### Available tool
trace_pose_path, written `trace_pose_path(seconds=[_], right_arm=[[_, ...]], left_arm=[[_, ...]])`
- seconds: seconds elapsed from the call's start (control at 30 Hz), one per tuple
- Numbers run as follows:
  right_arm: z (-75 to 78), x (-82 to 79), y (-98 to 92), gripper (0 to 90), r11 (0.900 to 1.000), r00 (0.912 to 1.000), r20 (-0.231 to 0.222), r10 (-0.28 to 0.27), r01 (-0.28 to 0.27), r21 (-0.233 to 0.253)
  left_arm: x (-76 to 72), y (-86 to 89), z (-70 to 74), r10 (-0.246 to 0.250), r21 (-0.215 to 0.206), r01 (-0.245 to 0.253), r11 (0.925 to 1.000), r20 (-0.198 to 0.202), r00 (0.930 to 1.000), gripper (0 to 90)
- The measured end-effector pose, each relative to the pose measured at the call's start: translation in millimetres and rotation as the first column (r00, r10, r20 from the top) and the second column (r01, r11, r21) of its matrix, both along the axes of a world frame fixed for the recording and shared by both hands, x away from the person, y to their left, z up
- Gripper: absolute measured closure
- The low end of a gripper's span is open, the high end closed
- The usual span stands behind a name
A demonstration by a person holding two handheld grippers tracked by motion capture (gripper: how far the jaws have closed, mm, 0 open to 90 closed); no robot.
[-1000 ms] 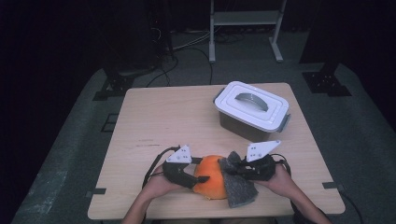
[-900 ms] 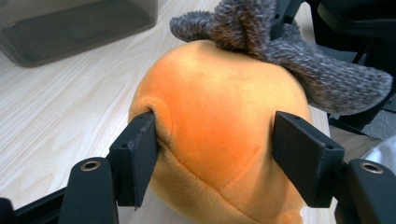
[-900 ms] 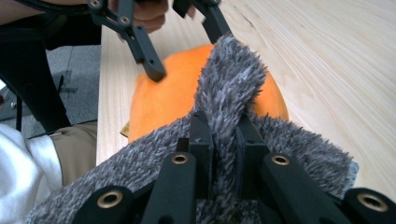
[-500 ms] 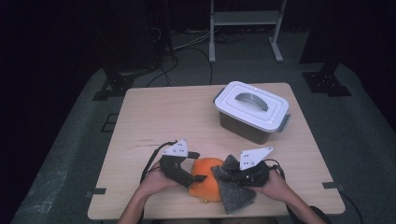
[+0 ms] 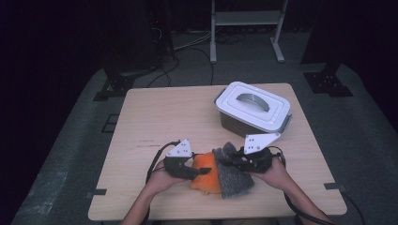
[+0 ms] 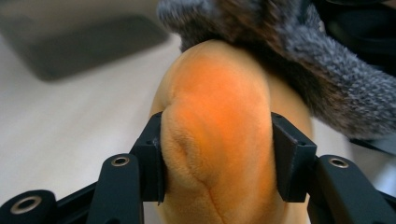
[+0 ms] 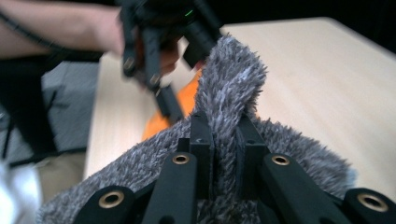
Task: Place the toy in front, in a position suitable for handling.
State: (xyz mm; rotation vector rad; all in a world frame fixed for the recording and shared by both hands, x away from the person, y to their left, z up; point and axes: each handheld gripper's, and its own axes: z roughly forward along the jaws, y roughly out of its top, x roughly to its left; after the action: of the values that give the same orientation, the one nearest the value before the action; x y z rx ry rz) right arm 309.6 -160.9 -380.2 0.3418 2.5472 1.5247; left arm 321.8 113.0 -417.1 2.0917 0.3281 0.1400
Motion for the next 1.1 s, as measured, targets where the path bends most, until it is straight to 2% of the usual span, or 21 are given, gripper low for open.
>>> trace_pose_path(seconds=[0.07,0.1,0.17,0.2,0.27,0.3,0.33,0.43,0.5,0.57,0.6,0.63,0.77,0.8,0.83,0.87,0.9,0.93,1.0,1.03,1.1], right_arm=[[2.2,3.0,0.6,79.8,1.0,0.9999,0.008,-0.008,0.008,0.0],[4.0,7.1,2.1,79.8,1.0,0.9997,0.015,-0.022,0.022,-0.007],[-0.4,13.7,3.8,79.8,0.999,0.9992,0.01,-0.038,0.038,-0.031],[-11.0,17.9,3.6,79.7,0.996,0.9988,0.009,-0.048,0.049,-0.071],[-16.4,19.3,1.8,79.7,0.996,0.9987,-0.004,-0.051,0.051,-0.07],[-25.2,21.6,-4.4,79.7,0.998,0.9974,-0.047,-0.054,0.053,-0.041],[-31.0,21.6,-13.2,79.7,0.997,0.9956,-0.064,-0.068,0.067,-0.028],[-36.3,21.1,-23.0,79.6,0.996,0.9923,-0.086,-0.089,0.087,-0.034],[-39.8,19.0,-30.3,79.6,0.992,0.9893,-0.094,-0.112,0.106,-0.068],[-37.6,15.7,-31.8,79.6,0.992,0.9897,-0.09,-0.111,0.104,-0.072],[-30.6,12.6,-28.9,79.6,0.995,0.9924,-0.078,-0.095,0.092,-0.05],[-30.6,12.6,-28.9,79.6,0.995,0.9924,-0.078,-0.095,0.092,-0.05],[-14.1,9.4,-9.3,79.5,0.999,0.9979,-0.049,-0.042,0.042,0.003],[-15.0,8.7,3.2,79.3,1.0,0.9989,-0.045,-0.016,0.015,-0.027],[-15.0,8.7,3.2,79.3,1.0,0.9989,-0.045,-0.016,0.015,-0.027],[-16.8,8.6,6.3,79.3,0.999,0.9992,-0.039,-0.005,0.004,-0.038],[-19.7,8.4,8.6,79.3,0.999,0.9989,-0.046,0.009,-0.011,-0.04],[-21.6,7.4,9.4,79.1,0.999,0.9986,-0.049,0.019,-0.022,-0.046],[-24.4,1.8,11.6,79.0,0.995,0.9974,-0.046,0.056,-0.059,-0.083],[-24.4,-1.4,12.9,79.0,0.993,0.997,-0.033,0.07,-0.072,-0.095],[-20.4,-5.3,15.0,79.0,0.991,0.9984,-0.007,0.057,-0.057,-0.119]], left_arm=[[0.9,-1.3,0.8,0.048,0.0,-0.048,0.9988,0.047,0.9978,46.7],[2.2,-0.7,-0.7,0.062,-0.004,-0.062,0.9981,0.05,0.9968,46.7],[4.4,3.2,-5.2,0.071,-0.017,-0.07,0.9974,0.031,0.997,46.5],[4.8,5.9,-7.3,0.071,-0.015,-0.071,0.9974,0.022,0.9972,45.6],[3.3,11.4,-11.2,0.061,-0.008,-0.061,0.9981,0.011,0.9981,45.3],[2.3,12.9,-11.9,0.058,-0.01,-0.058,0.9983,0.007,0.9983,45.1],[0.7,16.1,-12.0,0.051,-0.007,-0.051,0.9987,0.004,0.9987,44.7],[-0.3,18.5,-12.4,0.042,-0.003,-0.042,0.9991,0.0,0.9991,44.0],[-2.2,21.8,-13.2,0.032,0.002,-0.032,0.9995,-0.003,0.9995,43.7],[-4.9,24.5,-13.9,0.029,0.003,-0.029,0.9996,-0.003,0.9996,43.2],[-6.8,25.7,-14.1,0.03,0.004,-0.03,0.9995,-0.002,0.9995,42.9],[-6.8,25.7,-14.1,0.03,0.004,-0.03,0.9995,-0.002,0.9995,42.8],[-11.2,27.7,-13.1,0.018,0.004,-0.018,0.9998,-0.009,0.9998,40.8],[-12.2,29.3,-12.7,0.009,0.006,-0.009,0.9999,-0.023,0.9997,37.1],[-12.2,29.3,-12.7,0.009,0.006,-0.009,0.9999,-0.023,0.9997,34.4],[-12.4,31.1,-13.1,-0.001,-0.002,0.001,1.0,-0.046,0.999,34.4],[-11.4,33.3,-12.5,-0.012,-0.016,0.01,0.9998,-0.076,0.997,30.4],[-9.3,36.0,-10.6,-0.026,-0.047,0.021,0.9987,-0.123,0.992,27.6],[-4.7,38.1,-7.2,-0.027,-0.072,0.015,0.9973,-0.171,0.9849,22.3],[-2.7,37.0,-6.3,-0.024,-0.066,0.012,0.9977,-0.186,0.9823,21.3],[-1.8,31.2,-7.4,-0.022,-0.022,0.018,0.9996,-0.176,0.9841,21.3]])
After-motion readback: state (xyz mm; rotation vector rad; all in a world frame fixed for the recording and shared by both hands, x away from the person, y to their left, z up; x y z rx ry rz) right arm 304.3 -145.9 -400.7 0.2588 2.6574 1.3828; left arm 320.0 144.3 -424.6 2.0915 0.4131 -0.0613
